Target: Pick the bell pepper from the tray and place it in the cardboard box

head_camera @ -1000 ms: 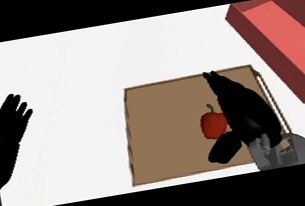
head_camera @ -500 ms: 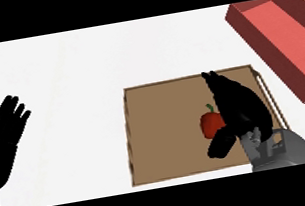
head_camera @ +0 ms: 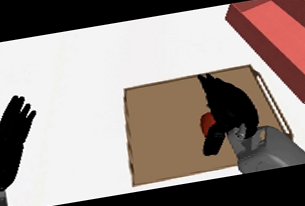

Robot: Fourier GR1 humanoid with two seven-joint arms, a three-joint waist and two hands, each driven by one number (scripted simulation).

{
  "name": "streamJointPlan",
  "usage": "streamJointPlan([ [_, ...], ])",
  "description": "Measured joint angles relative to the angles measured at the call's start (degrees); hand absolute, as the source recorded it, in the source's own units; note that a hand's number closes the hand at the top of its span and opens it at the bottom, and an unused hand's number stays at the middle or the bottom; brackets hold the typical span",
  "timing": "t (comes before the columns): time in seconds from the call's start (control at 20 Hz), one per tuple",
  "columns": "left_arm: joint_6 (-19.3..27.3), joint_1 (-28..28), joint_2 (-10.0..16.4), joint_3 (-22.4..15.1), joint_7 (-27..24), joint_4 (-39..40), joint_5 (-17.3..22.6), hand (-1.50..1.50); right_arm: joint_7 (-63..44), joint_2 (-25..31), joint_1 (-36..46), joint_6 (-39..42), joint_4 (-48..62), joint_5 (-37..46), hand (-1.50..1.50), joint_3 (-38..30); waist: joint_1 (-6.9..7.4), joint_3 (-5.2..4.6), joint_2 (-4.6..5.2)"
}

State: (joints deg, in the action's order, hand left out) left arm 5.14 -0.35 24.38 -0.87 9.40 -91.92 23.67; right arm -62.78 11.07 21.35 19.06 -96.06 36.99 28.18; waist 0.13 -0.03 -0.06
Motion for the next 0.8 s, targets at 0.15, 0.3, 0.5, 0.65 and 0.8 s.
streamJointPlan([
  [0.15,-0.9,-0.4,0.3,1.1,0.6,0.1,0.4,0.00,0.6,-1.2,0.1,0.5,1.9,1.4,-1.50,-0.7,0.02,0.00,0.01],
  [0.3,-0.5,-0.2,-0.4,1.2,1.1,-0.6,-0.4,0.00,0.8,-1.8,-1.8,1.1,1.1,2.4,-1.50,-0.9,-0.09,0.01,-0.02],
  [0.5,-1.4,0.8,-1.1,1.7,0.2,-0.6,-1.0,0.00,1.7,-3.3,-2.5,1.9,3.2,3.9,-1.50,-1.5,0.01,0.02,0.01],
  [0.65,-1.0,-1.4,-1.7,2.1,0.9,0.7,-1.6,0.00,2.4,-3.9,-2.9,2.7,4.1,4.6,-1.50,-2.1,-0.14,0.01,0.04],
  [0.8,-1.0,-0.6,-2.1,2.2,2.2,-1.2,-2.0,0.00,3.5,-4.7,-3.2,3.1,5.7,5.7,-1.50,-3.1,0.00,0.02,0.02],
])
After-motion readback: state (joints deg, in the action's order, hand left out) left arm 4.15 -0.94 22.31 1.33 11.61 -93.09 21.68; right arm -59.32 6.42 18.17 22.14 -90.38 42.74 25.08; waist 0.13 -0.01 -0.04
